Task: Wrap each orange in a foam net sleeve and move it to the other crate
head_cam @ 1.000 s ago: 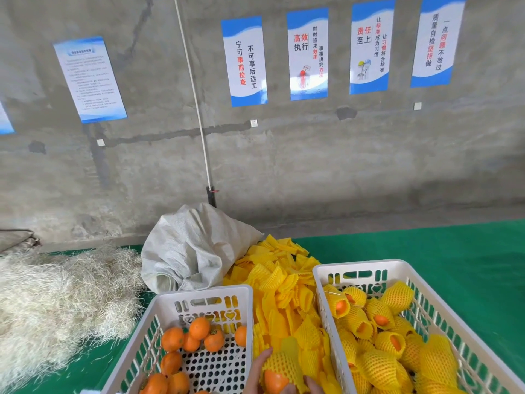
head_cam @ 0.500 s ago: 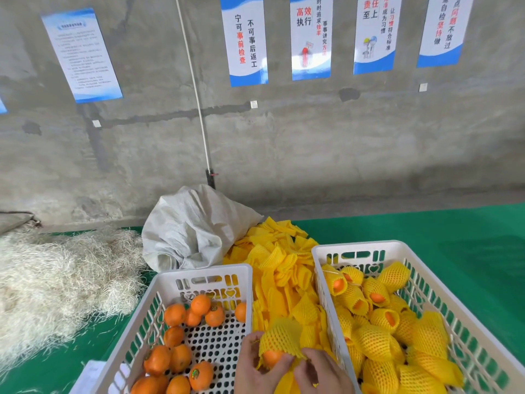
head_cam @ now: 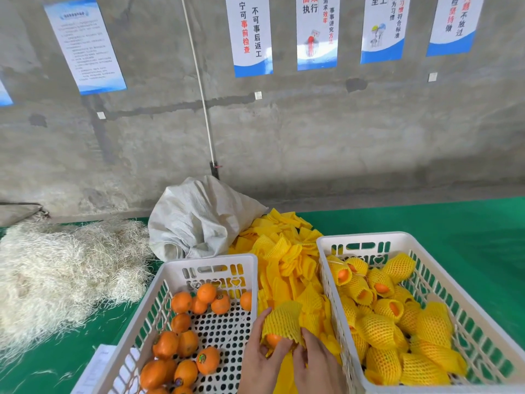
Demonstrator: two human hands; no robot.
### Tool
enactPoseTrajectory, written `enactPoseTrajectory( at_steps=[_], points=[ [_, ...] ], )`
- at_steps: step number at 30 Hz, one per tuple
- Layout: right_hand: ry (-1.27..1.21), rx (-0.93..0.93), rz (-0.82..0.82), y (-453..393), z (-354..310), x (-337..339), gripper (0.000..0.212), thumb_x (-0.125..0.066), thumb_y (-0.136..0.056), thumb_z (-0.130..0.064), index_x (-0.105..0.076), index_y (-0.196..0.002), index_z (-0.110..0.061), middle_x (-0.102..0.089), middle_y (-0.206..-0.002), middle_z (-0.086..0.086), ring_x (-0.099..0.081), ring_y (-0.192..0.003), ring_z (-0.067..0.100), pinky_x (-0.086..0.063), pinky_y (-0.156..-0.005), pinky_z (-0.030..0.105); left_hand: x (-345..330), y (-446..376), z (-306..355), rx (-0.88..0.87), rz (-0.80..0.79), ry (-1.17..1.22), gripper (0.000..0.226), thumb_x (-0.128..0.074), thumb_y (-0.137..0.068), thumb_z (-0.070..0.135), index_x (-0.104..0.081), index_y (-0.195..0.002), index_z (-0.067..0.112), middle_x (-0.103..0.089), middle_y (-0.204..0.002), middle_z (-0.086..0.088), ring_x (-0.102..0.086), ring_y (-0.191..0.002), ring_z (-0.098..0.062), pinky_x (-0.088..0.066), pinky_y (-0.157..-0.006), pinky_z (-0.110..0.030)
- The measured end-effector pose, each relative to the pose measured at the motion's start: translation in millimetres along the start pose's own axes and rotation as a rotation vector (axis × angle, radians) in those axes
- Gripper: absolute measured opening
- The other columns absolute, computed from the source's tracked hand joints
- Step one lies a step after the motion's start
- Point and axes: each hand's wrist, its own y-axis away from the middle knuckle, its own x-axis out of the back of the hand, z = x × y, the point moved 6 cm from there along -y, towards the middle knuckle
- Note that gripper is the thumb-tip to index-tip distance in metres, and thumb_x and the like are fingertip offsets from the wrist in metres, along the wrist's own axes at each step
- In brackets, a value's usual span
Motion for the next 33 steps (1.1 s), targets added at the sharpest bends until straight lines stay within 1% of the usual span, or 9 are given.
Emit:
enactPoseTrajectory(
  at_steps=[7,11,13,17,19,21,24,29,33],
  points=[
    [0.014,-0.050,-0.071,-8.3,3.8,0.0,0.045,-0.044,-0.107,-0.035,-0.044,-0.151,-0.028,-0.051,-0.150,-0.011,-0.052,-0.133,0.009,-0.041,-0.102,0.021,2.2,-4.5,-10.4,-0.016,0.005,0.004,0.076,-0.090,-0.069,0.027,-0.056,-0.137,0.025,-0.069,-0.129,0.007,-0.070,-0.114,-0.016,-0.059,-0.093,-0.034],
    [0.006,-0.012,-0.019,-9.7,4.7,9.7,0.037,-0.049,-0.105,-0.036,-0.057,-0.140,-0.031,-0.060,-0.135,-0.012,-0.060,-0.117,0.008,-0.045,-0.090,0.021,4.5,-5.5,-13.5,-0.029,0.062,0.018,0.069,-0.098,-0.066,0.025,-0.058,-0.121,0.011,-0.073,-0.110,-0.011,-0.069,-0.104,-0.037,-0.061,-0.085,-0.045],
    [0.040,0.048,-0.006,-7.7,-2.7,13.9,0.029,-0.061,-0.099,-0.034,-0.067,-0.127,-0.031,-0.067,-0.117,-0.013,-0.065,-0.099,0.004,-0.046,-0.077,0.016,7.2,-6.1,-14.2,-0.019,0.104,0.061,0.064,-0.098,-0.068,0.023,-0.058,-0.116,0.008,-0.071,-0.106,-0.015,-0.070,-0.098,-0.035,-0.061,-0.080,-0.042],
    [0.049,0.192,0.129,1.3,-16.6,19.0,0.033,-0.098,-0.056,-0.014,-0.079,-0.083,-0.022,-0.067,-0.071,-0.010,-0.063,-0.054,0.006,-0.043,-0.044,0.015,8.1,-8.1,-17.0,0.009,0.172,0.061,0.059,-0.091,-0.071,0.030,-0.056,-0.116,0.013,-0.068,-0.107,-0.013,-0.071,-0.085,-0.013,-0.057,-0.073,-0.025],
    [0.009,0.161,0.116,2.1,-17.9,20.1,0.025,-0.088,-0.074,-0.023,-0.078,-0.098,-0.024,-0.069,-0.086,-0.011,-0.065,-0.065,0.003,-0.048,-0.053,0.018,6.0,-7.4,-17.7,0.015,0.182,0.023,0.057,-0.089,-0.076,0.034,-0.054,-0.117,0.017,-0.065,-0.109,-0.011,-0.069,-0.088,-0.013,-0.056,-0.075,-0.025],
    [-0.011,0.054,0.058,0.8,-9.9,11.2,0.032,-0.060,-0.097,-0.042,-0.063,-0.127,-0.032,-0.063,-0.116,-0.015,-0.064,-0.089,0.001,-0.047,-0.068,0.017,3.7,-6.6,-18.6,0.026,0.173,-0.004,0.061,-0.088,-0.075,0.044,-0.053,-0.117,0.018,-0.065,-0.108,-0.009,-0.069,-0.091,-0.016,-0.057,-0.078,-0.028],
    [-0.111,-0.052,-0.040,-0.1,1.4,0.9,0.048,-0.043,-0.104,-0.048,-0.043,-0.148,-0.031,-0.061,-0.135,-0.009,-0.063,-0.110,0.010,-0.049,-0.087,0.025,1.5,-5.0,-17.9,0.038,0.150,0.003,0.071,-0.085,-0.073,0.062,-0.054,-0.120,0.020,-0.072,-0.105,-0.006,-0.073,-0.090,-0.014,-0.059,-0.078,-0.030],
    [-0.011,-0.081,-0.107,-4.4,11.3,1.2,0.046,-0.044,-0.108,-0.034,-0.044,-0.152,-0.024,-0.061,-0.143,-0.005,-0.058,-0.126,0.015,-0.047,-0.099,0.027,-3.7,-2.9,-14.2,-0.015,-0.044,-0.054,0.070,-0.084,-0.084,0.045,-0.049,-0.144,0.036,-0.065,-0.130,0.020,-0.066,-0.114,0.003,-0.055,-0.092,-0.019],
    [0.010,-0.025,-0.104,-1.5,12.9,7.9,0.042,-0.043,-0.108,-0.036,-0.047,-0.149,-0.028,-0.059,-0.143,-0.009,-0.058,-0.126,0.012,-0.047,-0.098,0.026,-4.5,-3.9,-9.8,-0.030,-0.076,-0.096,0.062,-0.088,-0.082,0.037,-0.057,-0.136,0.031,-0.072,-0.118,0.020,-0.071,-0.107,-0.005,-0.056,-0.087,-0.020]
  ],
)
